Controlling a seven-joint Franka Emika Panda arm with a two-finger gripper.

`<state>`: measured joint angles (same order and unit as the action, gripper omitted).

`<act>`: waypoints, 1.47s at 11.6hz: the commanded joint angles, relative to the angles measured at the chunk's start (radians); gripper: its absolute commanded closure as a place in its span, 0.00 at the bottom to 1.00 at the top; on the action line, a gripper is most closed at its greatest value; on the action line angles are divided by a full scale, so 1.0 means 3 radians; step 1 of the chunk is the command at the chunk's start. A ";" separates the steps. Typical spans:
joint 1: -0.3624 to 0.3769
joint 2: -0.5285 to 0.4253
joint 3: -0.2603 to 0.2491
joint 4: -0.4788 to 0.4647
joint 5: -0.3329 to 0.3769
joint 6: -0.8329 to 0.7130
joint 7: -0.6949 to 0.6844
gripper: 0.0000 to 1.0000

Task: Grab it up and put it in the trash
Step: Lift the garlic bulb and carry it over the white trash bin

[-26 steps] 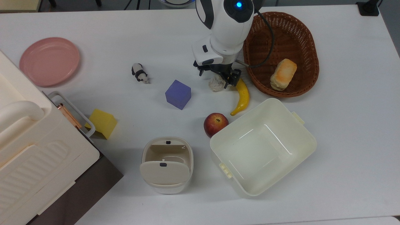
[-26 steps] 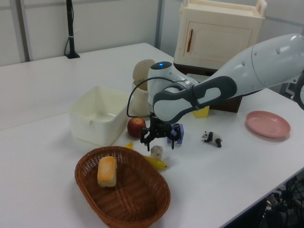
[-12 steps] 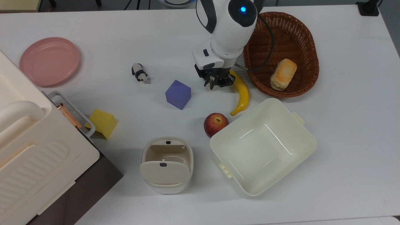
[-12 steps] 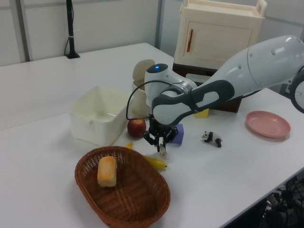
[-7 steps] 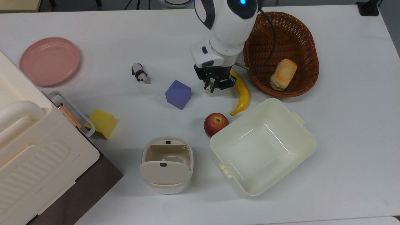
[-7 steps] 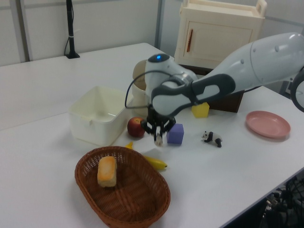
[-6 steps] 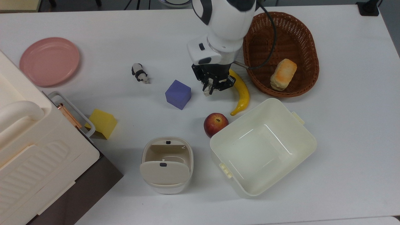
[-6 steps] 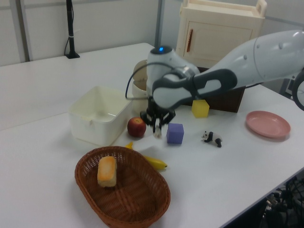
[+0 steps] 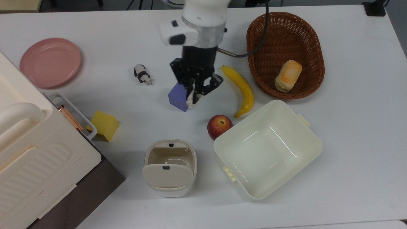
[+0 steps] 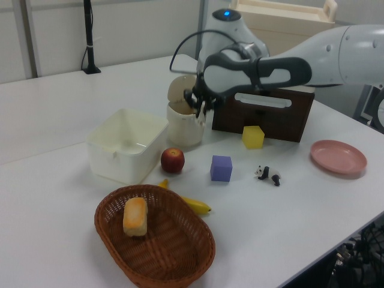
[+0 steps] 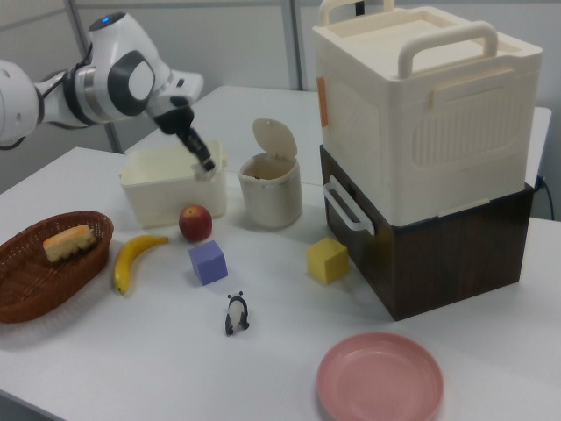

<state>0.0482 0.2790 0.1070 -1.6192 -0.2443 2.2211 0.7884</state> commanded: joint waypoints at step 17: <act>-0.0335 0.0982 -0.0045 0.0780 -0.0265 0.1263 -0.1063 0.87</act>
<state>-0.0615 0.5570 0.1050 -1.4010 -0.3078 2.5847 0.4865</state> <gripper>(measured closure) 0.855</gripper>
